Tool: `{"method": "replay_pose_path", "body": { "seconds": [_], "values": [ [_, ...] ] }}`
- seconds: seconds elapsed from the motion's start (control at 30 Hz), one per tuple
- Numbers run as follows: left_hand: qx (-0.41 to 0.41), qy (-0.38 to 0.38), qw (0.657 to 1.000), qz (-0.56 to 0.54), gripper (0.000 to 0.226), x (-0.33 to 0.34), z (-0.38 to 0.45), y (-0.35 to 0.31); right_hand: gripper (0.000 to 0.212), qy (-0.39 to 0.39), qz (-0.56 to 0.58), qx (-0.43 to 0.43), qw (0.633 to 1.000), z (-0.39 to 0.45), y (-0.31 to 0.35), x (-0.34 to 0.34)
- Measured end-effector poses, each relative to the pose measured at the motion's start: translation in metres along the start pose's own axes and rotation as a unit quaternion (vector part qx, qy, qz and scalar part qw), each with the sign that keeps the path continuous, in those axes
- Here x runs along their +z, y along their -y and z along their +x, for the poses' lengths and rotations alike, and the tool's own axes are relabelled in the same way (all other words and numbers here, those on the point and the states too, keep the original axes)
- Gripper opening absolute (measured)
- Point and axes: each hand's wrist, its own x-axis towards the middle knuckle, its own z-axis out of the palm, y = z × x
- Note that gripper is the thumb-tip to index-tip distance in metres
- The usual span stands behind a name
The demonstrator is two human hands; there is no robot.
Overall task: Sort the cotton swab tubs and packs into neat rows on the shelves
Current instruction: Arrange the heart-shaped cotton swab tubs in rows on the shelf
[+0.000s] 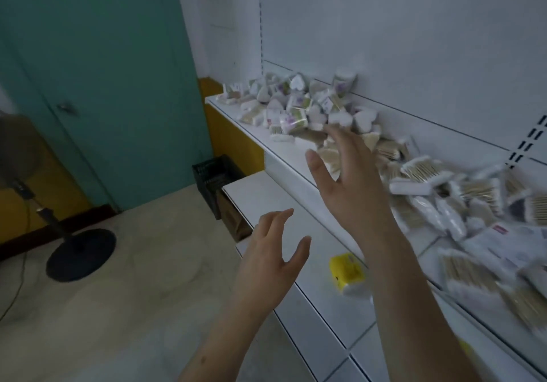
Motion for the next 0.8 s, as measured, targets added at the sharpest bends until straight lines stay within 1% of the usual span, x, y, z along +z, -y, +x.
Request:
{"method": "replay_pose_path", "body": {
  "seconds": [0.17, 0.3, 0.4, 0.57, 0.67, 0.73, 0.8],
  "values": [
    [0.018, 0.022, 1.0, -0.005, 0.059, -0.03, 0.052, 0.047, 0.053, -0.03, -0.029, 0.023, 0.999, 0.034, 0.006, 0.044],
    [0.031, 0.037, 0.997, -0.052, 0.06, -0.031, 0.084, 0.073, 0.051, -0.048, -0.054, 0.046, 0.996, 0.055, -0.003, 0.063],
    [0.047, 0.044, 0.996, -0.067, 0.062, -0.026, 0.112, 0.085, 0.054, -0.058, -0.074, 0.059, 0.994, 0.076, -0.016, 0.07],
    [0.083, 0.049, 0.993, -0.067, 0.056, -0.01, 0.173, 0.094, 0.054, -0.103, -0.072, 0.1, 0.987, 0.113, -0.054, 0.071],
    [0.113, 0.076, 0.989, -0.065, 0.054, 0.003, 0.212, 0.091, 0.056, -0.153, -0.084, 0.125, 0.977, 0.131, -0.084, 0.066],
    [0.133, 0.091, 0.985, -0.061, 0.05, 0.015, 0.241, 0.087, 0.051, -0.185, -0.088, 0.147, 0.968, 0.142, -0.103, 0.061],
    [0.152, 0.101, 0.981, -0.064, 0.047, 0.029, 0.27, 0.077, 0.046, -0.197, -0.093, 0.17, 0.961, 0.152, -0.121, 0.054]
  ]
}}
